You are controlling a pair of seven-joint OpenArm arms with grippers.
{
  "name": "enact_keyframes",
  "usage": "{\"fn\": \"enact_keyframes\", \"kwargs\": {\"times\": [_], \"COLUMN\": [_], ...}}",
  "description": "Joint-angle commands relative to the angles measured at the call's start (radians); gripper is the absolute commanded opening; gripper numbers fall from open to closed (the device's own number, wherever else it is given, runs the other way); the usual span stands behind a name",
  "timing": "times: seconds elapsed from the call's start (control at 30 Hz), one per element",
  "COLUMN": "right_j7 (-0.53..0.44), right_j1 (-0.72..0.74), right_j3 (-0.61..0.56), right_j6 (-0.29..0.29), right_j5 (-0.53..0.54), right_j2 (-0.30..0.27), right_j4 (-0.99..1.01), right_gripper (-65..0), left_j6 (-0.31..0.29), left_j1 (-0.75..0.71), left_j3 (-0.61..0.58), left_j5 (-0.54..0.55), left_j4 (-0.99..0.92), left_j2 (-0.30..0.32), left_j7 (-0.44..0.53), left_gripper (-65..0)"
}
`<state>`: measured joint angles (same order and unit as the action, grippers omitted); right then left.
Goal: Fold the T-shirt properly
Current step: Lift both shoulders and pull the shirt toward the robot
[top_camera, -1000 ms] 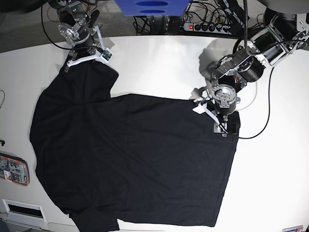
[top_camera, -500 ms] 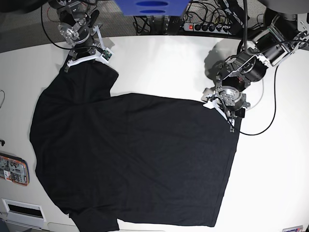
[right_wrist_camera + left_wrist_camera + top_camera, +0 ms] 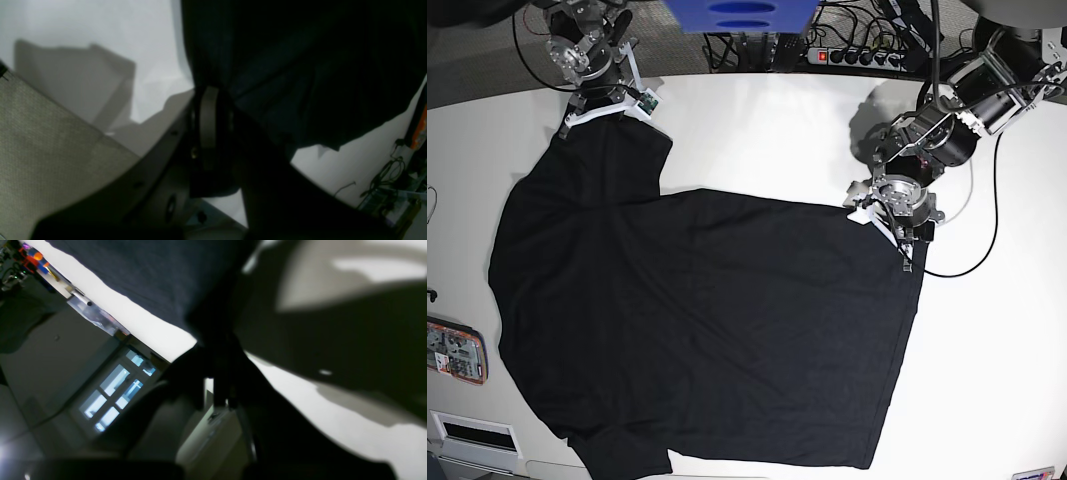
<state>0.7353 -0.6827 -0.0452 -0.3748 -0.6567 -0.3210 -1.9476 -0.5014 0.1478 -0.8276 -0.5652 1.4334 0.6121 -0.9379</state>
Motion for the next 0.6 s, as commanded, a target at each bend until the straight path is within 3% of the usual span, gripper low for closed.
{"fn": "enact_keyframes", "kwargs": {"times": [0.0,0.33,0.57], "right_j7": [0.014,0.013,0.011], "right_j1": [-0.012,0.039,0.06], "right_j3": [0.003,0.058,0.061], "right_j6": [-0.023,-0.023,-0.023], "right_j5": [0.015,0.015,0.015], "right_j2": [-0.007,-0.007,-0.007], "right_j4": [0.001,-0.005,-0.016], "right_gripper": [-65.0,-65.0,-65.0], "left_j6": [-0.044,-0.042,-0.042], "left_j1": [-0.041,-0.205,-0.219], "left_j3": [0.014,0.294,0.377], "left_j5": [0.122,0.122,0.122], "left_j4": [-0.001,0.266,0.281], "left_j2": [0.007,0.002,0.004], "left_j7": [0.073,0.075,0.075], "left_gripper": [-65.0,-65.0,-65.0]}}
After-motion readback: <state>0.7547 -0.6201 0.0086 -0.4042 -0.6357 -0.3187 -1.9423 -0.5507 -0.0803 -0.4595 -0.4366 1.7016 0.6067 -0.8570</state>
